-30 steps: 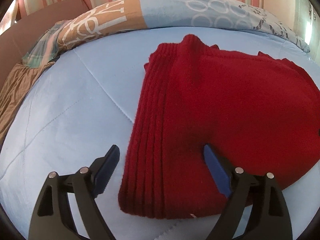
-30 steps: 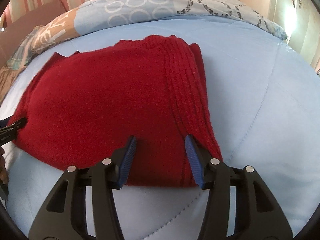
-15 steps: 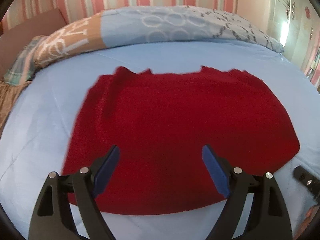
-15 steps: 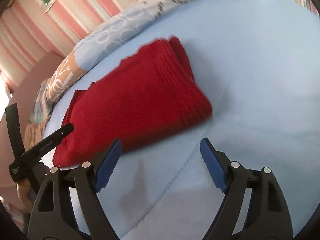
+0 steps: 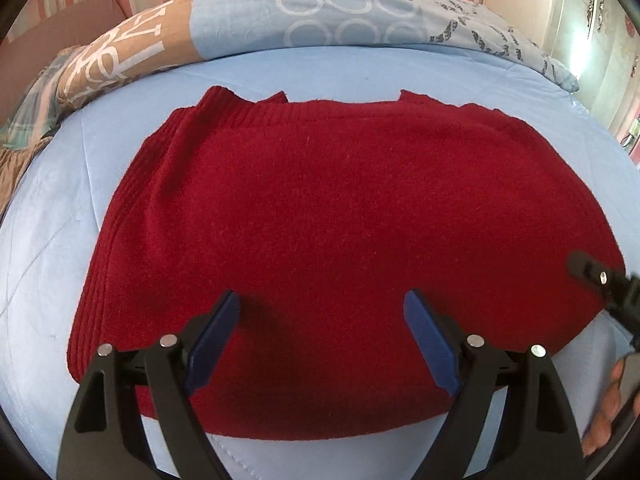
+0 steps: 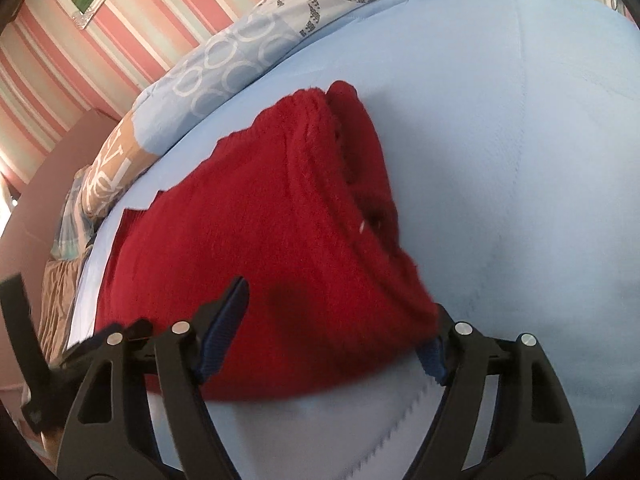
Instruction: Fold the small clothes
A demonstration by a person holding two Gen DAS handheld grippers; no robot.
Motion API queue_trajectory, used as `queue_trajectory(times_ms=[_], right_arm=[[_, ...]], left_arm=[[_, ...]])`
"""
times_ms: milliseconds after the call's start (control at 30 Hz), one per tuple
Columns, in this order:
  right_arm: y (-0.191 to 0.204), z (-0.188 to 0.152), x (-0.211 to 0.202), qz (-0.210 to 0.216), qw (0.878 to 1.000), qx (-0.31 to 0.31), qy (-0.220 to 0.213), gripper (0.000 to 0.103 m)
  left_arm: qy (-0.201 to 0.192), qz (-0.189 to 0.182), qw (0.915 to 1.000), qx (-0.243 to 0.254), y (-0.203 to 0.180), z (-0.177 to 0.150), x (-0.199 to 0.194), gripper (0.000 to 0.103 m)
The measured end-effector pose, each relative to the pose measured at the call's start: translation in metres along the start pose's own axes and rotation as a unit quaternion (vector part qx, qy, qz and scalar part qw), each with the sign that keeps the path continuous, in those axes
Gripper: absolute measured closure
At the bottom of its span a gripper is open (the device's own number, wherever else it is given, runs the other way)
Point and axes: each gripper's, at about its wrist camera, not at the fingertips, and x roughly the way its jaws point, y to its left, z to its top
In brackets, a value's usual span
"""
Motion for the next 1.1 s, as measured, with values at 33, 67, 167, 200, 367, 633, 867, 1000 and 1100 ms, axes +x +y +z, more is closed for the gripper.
queue_trajectory(times_ms=[33, 67, 167, 200, 367, 633, 867, 1000, 1100], right_arm=[[0.000, 0.003, 0.002, -0.003, 1.000, 0.000, 0.001, 0.036], [0.001, 0.005, 0.003, -0.005, 1.000, 0.000, 0.001, 0.039], [0.004, 0.007, 0.002, -0.010, 1.000, -0.015, 0.001, 0.060], [0.006, 0.006, 0.002, -0.014, 1.000, -0.022, 0.001, 0.067], [0.021, 0.004, -0.003, -0.037, 0.997, -0.064, -0.017, 0.081], [0.069, 0.002, -0.024, -0.066, 0.981, -0.170, -0.060, 0.085], [0.120, -0.003, -0.025, -0.089, 0.962, -0.248, -0.070, 0.086], [0.161, -0.009, -0.024, -0.096, 0.949, -0.287, -0.082, 0.086], [0.198, -0.020, -0.020, -0.085, 0.943, -0.309, -0.087, 0.087]], left_arm=[[0.000, 0.001, 1.0000, 0.001, -0.001, 0.001, 0.001, 0.018], [0.000, 0.001, 1.0000, 0.001, -0.001, 0.002, 0.001, 0.018], [0.000, 0.000, 1.0000, 0.000, -0.001, 0.003, 0.004, 0.018], [-0.001, 0.001, 1.0000, 0.000, -0.001, 0.003, 0.004, 0.018], [0.000, 0.002, 1.0000, -0.003, -0.001, 0.006, 0.006, 0.018], [0.007, 0.016, 0.9998, 0.007, -0.005, 0.006, 0.016, 0.015], [-0.009, -0.010, 0.9999, 0.007, 0.007, 0.005, -0.002, 0.017], [-0.041, -0.002, 0.9991, 0.008, 0.058, 0.006, -0.044, 0.017], [-0.050, 0.019, 0.9985, -0.014, 0.111, 0.005, -0.050, 0.017]])
